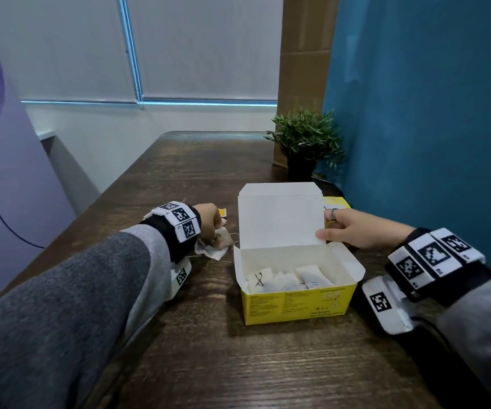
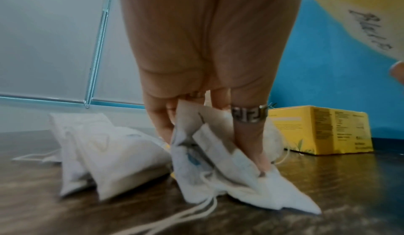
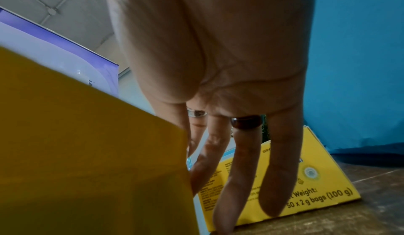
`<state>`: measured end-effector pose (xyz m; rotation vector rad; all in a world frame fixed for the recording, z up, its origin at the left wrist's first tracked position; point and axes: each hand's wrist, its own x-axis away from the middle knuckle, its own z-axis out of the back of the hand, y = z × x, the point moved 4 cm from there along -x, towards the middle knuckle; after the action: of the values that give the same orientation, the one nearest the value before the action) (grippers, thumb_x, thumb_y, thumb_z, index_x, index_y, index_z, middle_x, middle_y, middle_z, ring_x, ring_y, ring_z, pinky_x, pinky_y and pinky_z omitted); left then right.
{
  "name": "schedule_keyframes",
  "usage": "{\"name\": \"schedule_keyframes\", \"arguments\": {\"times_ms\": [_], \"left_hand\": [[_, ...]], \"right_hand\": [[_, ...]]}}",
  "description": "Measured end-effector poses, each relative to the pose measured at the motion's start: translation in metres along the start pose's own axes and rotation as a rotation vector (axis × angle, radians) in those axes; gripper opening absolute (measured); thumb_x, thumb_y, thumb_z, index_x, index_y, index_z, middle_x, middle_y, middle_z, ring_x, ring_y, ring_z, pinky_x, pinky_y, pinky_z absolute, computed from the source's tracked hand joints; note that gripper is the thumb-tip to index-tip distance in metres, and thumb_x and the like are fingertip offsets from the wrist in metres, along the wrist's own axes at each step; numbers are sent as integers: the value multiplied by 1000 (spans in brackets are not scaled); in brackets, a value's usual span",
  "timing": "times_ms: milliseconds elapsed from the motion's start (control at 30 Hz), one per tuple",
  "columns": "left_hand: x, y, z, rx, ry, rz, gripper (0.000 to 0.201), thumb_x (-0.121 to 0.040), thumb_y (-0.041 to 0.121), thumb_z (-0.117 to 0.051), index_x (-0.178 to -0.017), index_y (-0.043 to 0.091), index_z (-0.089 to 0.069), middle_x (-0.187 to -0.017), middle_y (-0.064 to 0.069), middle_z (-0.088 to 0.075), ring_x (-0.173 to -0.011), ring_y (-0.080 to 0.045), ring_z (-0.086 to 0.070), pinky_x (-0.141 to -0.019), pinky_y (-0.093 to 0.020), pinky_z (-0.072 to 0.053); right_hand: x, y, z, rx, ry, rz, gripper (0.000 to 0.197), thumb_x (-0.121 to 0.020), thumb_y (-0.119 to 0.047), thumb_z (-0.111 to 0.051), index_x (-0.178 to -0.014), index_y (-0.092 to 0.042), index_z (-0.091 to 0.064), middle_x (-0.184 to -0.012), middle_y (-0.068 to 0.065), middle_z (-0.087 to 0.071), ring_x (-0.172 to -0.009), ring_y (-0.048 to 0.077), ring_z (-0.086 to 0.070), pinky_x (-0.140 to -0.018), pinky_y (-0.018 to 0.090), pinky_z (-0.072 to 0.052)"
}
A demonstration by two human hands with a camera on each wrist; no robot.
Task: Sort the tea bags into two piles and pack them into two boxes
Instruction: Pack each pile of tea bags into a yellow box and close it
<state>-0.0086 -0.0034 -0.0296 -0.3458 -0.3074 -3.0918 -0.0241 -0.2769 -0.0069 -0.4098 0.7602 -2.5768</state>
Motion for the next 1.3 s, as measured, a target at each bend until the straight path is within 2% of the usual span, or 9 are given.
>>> {"name": "schedule_keyframes", "arguments": {"times_ms": [200,333,533,600,667,767,1000,1133,1300], "left_hand": [[12,-6,12,147,47,-51,21,-72,4,-70,-69,21,-59,-71,0,-64,-59,-17,-57,-58,-27,-49],[36,-9,39,233,180,-84,26,-75,-4,-63,-87,19,-61,-73,5,-58,-62,-11,-53,-58,-28,-50],[89,15,83,494,360,-222,30,-79,-3,-65,-98,20,-62,-75,4,-63,-52,0,-56,-44,-9,-44],[103,35,87,723,298,-287,32,-80,-6,-63,-103,16,-61,-87,-5,-68,-64,-6,-64,-51,-20,-54],[112,59,79,899,189,-326,36,-83,-10,-58,-105,18,-54,-86,-10,-64,-59,-11,-62,-37,-17,-45],[112,96,51,787,46,-355,39,-84,-11,-50,-109,19,-47,-76,-6,-48,-46,-12,-47,-31,-15,-34],[89,125,-11,599,-149,-221,27,-83,4,-65,-98,20,-50,-82,-2,-45,-63,-14,-49,-52,-24,-51],[84,125,-17,607,-139,-206,21,-87,9,-62,-101,21,-51,-75,0,-46,-60,-13,-48,-55,-24,-49],[83,127,-16,421,-179,-236,8,-95,23,-51,-99,19,-57,-78,1,-55,-65,-13,-54,-69,-26,-52]], "right_hand": [[1,-2,-1,-6,11,13,20,-96,-24,-52,-114,-20,-58,-108,-2,-71,-102,19,-66,-91,30,-50],[4,-4,-2,3,30,23,15,-95,-25,-53,-109,-23,-59,-108,1,-71,-103,22,-65,-96,36,-49],[8,-5,-6,9,57,11,21,-95,-27,-52,-114,-20,-57,-103,4,-70,-95,25,-65,-91,39,-50],[9,-4,-7,-6,66,0,22,-95,-26,-52,-114,-16,-56,-101,4,-69,-92,24,-66,-88,38,-52],[10,-3,-8,3,78,-6,23,-94,-29,-53,-113,-16,-57,-103,7,-70,-96,27,-66,-89,42,-52],[10,-1,-9,17,88,2,15,-93,-29,-54,-104,-20,-57,-103,14,-68,-90,28,-64,-84,46,-54],[13,-3,-11,-16,79,43,24,-93,-26,-56,-111,-10,-56,-91,0,-64,-88,20,-62,-86,43,-53],[13,-3,-13,-15,87,66,25,-94,-24,-54,-117,-12,-55,-81,-14,-58,-73,3,-55,-76,26,-48],[13,-1,-13,-18,87,53,29,-94,-25,-54,-121,-13,-54,-101,-3,-63,-94,17,-60,-87,33,-50]]}}
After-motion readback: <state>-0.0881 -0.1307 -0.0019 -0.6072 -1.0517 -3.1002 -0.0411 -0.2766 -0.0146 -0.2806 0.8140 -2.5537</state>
